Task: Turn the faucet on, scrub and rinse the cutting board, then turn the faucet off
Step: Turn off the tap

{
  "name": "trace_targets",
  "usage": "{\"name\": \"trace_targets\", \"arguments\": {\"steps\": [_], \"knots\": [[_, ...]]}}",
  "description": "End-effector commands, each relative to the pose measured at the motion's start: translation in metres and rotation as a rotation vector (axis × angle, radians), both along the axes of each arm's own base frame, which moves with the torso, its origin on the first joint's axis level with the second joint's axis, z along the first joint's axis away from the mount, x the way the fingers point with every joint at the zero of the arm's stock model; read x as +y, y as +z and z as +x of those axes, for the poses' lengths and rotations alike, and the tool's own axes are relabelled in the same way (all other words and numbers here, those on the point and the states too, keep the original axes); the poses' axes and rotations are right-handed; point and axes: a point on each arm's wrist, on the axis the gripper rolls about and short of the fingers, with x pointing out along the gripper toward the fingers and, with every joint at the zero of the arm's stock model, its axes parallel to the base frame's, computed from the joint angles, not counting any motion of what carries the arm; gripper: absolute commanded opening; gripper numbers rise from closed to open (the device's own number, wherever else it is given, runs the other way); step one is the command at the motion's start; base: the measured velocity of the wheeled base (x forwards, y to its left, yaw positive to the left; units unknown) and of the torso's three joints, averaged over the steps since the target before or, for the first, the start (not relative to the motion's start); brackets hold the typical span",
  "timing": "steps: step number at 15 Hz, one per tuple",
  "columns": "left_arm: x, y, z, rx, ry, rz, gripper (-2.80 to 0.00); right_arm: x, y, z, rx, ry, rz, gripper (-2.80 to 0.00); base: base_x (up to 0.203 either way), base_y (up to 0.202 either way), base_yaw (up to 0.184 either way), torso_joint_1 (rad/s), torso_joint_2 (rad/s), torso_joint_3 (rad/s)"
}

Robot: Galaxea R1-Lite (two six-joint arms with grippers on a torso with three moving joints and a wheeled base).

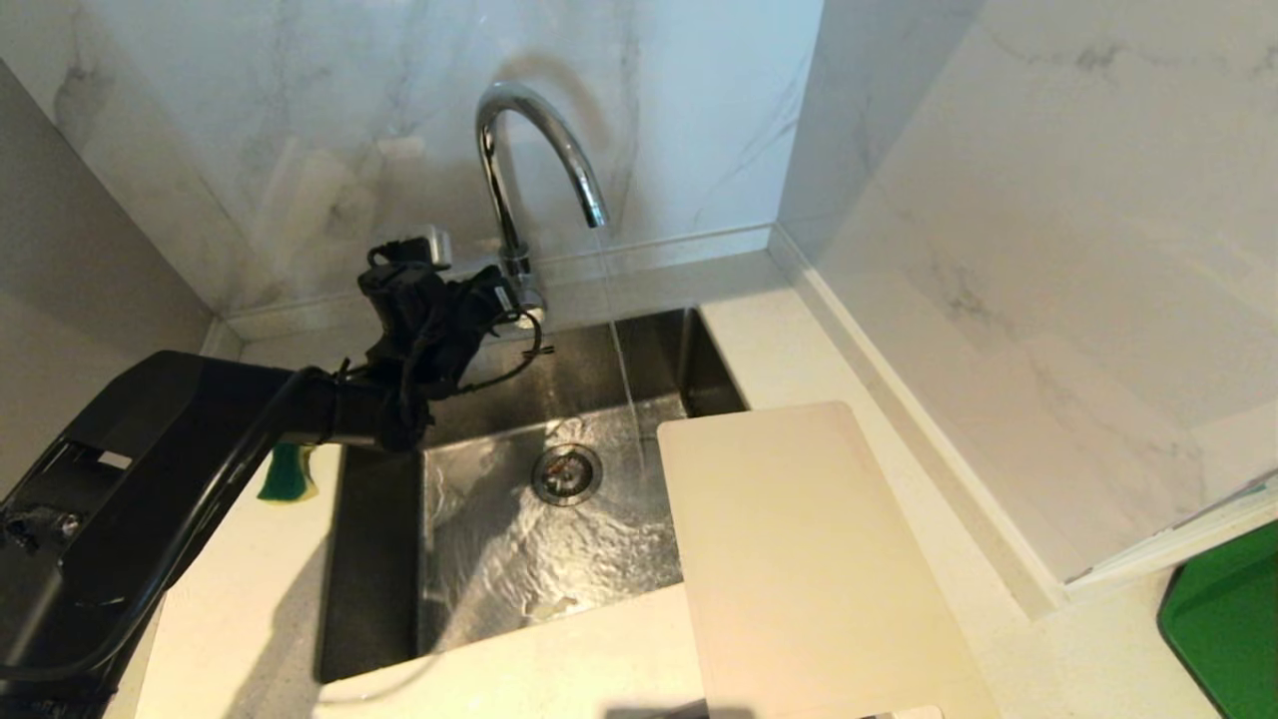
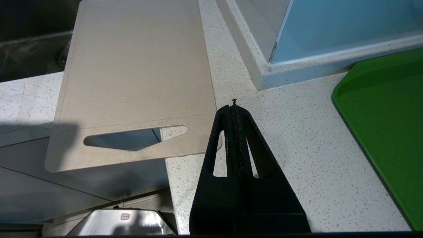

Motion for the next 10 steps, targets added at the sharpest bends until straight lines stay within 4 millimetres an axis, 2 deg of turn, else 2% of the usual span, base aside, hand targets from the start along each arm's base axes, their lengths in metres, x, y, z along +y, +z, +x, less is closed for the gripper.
{"name": "trace_targets", "arguments": {"steps": [1,6,10], "knots": [[0.004,-0.004,0.003,0.009,0.013,0.0,-2.8,0.0,0.0,0.0,0.001,0.001,-0.001,-2.8,0.0,0.0,0.0,0.0,0.0,0.0],[0.003,0.001,0.001,0.004,0.016,-0.004,-2.8,0.0,0.0,0.0,0.001,0.001,-0.001,-2.8,0.0,0.0,0.0,0.0,0.0,0.0],[0.001,0.026,-0.016,-0.016,0.007,-0.019,-2.8,0.0,0.0,0.0,0.001,0.001,-0.001,-2.8,0.0,0.0,0.0,0.0,0.0,0.0]]}}
